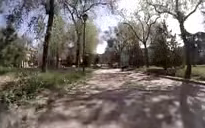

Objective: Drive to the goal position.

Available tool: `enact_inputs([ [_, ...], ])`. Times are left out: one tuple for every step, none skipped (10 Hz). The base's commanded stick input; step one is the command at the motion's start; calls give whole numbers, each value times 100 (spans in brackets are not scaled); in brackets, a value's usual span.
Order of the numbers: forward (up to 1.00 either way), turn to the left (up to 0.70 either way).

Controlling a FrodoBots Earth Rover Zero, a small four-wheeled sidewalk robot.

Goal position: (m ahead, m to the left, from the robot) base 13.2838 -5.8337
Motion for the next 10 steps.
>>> enact_inputs([
  [70,0],
  [70,0],
  [70,0],
  [70,0],
  [70,0],
  [70,0],
  [70,0],
  [70,0],
  [70,0],
  [70,0],
])
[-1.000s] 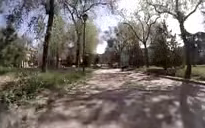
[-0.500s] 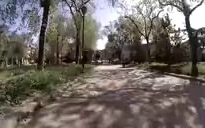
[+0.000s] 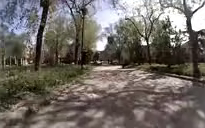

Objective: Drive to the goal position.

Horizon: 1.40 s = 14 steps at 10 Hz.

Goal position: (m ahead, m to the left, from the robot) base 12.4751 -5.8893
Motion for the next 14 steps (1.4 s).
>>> enact_inputs([
  [70,0],
  [70,0],
  [70,0],
  [70,0],
  [70,0],
  [70,0],
  [70,0],
  [70,0],
  [70,0],
  [70,0],
  [70,0],
  [70,0],
  [70,0],
  [70,0],
])
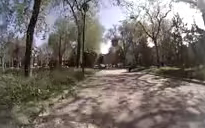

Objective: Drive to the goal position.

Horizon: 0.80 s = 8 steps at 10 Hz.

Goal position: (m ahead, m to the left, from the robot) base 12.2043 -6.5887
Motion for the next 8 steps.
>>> enact_inputs([
  [70,0],
  [70,0],
  [70,0],
  [70,0],
  [70,0],
  [70,0],
  [70,0],
  [70,0],
])
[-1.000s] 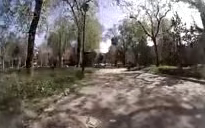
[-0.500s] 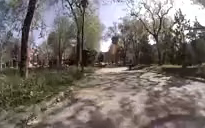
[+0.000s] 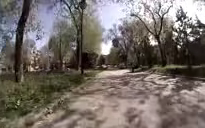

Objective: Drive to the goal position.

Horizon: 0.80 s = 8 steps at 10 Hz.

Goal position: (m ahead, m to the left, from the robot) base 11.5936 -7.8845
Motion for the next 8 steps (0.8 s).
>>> enact_inputs([
  [70,0],
  [70,0],
  [70,0],
  [70,0],
  [70,0],
  [70,0],
  [70,0],
  [70,0],
])
